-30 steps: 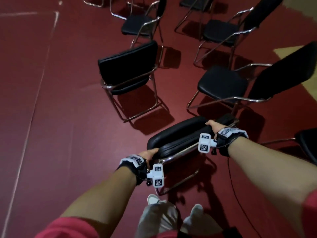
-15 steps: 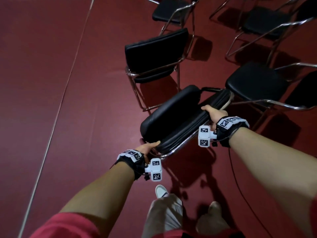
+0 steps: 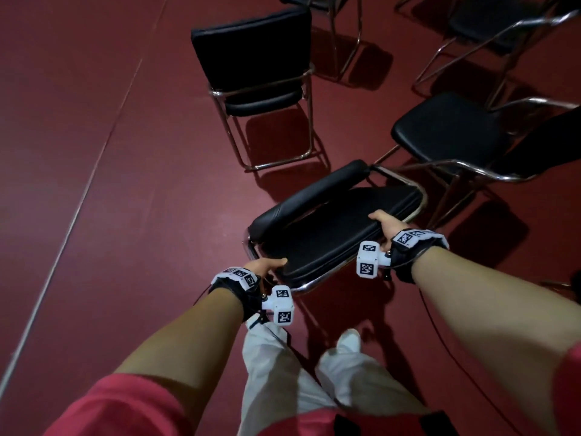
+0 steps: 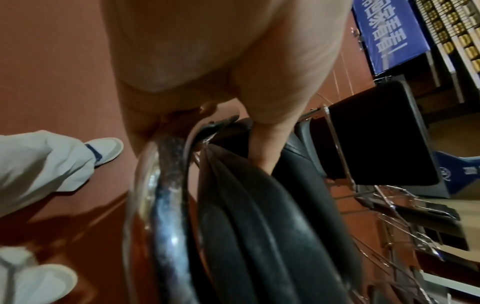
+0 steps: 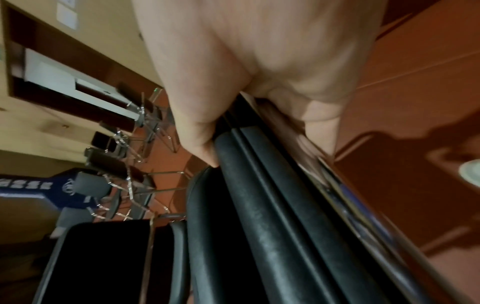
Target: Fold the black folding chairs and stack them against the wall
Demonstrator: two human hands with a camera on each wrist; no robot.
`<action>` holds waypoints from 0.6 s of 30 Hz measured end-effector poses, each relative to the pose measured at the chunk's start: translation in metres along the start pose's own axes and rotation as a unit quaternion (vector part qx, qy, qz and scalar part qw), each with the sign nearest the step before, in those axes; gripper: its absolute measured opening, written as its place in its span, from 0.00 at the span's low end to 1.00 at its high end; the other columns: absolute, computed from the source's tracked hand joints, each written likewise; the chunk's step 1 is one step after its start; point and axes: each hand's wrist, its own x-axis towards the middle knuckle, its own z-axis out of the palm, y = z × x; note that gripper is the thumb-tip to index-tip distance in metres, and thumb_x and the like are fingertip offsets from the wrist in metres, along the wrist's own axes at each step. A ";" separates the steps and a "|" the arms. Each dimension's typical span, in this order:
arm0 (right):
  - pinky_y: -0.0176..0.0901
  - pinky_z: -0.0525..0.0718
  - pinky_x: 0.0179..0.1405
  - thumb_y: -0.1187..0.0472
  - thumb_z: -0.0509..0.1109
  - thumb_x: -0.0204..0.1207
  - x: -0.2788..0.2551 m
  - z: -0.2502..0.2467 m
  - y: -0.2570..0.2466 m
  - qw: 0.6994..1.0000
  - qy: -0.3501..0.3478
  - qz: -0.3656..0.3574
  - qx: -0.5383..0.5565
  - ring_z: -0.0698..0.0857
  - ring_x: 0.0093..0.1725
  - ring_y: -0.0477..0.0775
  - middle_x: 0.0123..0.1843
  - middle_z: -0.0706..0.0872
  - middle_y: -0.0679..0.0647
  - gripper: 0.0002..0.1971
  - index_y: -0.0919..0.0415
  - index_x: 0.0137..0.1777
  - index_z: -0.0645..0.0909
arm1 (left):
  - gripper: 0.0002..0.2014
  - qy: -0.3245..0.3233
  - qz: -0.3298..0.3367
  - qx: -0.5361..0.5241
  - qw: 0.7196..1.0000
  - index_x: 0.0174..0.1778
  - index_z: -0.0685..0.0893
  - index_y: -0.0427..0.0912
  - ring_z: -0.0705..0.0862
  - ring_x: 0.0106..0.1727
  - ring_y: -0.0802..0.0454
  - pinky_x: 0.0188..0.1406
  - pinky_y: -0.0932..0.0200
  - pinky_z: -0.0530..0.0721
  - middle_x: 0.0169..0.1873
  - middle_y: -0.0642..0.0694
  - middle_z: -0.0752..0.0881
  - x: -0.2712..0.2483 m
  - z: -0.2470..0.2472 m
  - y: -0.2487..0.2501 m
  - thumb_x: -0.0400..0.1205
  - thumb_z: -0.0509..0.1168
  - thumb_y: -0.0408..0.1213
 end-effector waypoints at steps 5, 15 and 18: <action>0.61 0.90 0.41 0.50 0.79 0.64 0.000 -0.046 0.060 1.000 0.005 0.011 -0.002 0.89 0.36 0.65 0.41 0.89 0.63 0.23 0.65 0.52 0.82 | 0.13 0.016 -0.038 -0.032 0.999 0.45 0.81 0.31 0.78 0.33 0.43 0.34 0.50 0.79 0.37 0.40 0.77 0.016 0.040 -0.077 0.80 0.75 0.38; 0.60 0.89 0.46 0.48 0.81 0.68 0.044 -0.107 0.204 0.998 0.012 0.058 0.032 0.89 0.37 0.63 0.43 0.90 0.60 0.18 0.60 0.49 0.84 | 0.22 0.103 0.007 -0.120 0.987 0.55 0.78 0.29 0.85 0.42 0.35 0.48 0.28 0.87 0.41 0.34 0.83 0.061 0.091 -0.213 0.71 0.81 0.28; 0.76 0.84 0.54 0.34 0.88 0.42 0.083 -0.129 0.261 0.997 0.015 0.071 0.012 0.90 0.50 0.72 0.51 0.91 0.66 0.42 0.59 0.54 0.87 | 0.28 0.119 0.016 -0.118 0.986 0.58 0.78 0.26 0.88 0.48 0.32 0.49 0.27 0.88 0.46 0.33 0.85 0.080 0.103 -0.254 0.68 0.83 0.31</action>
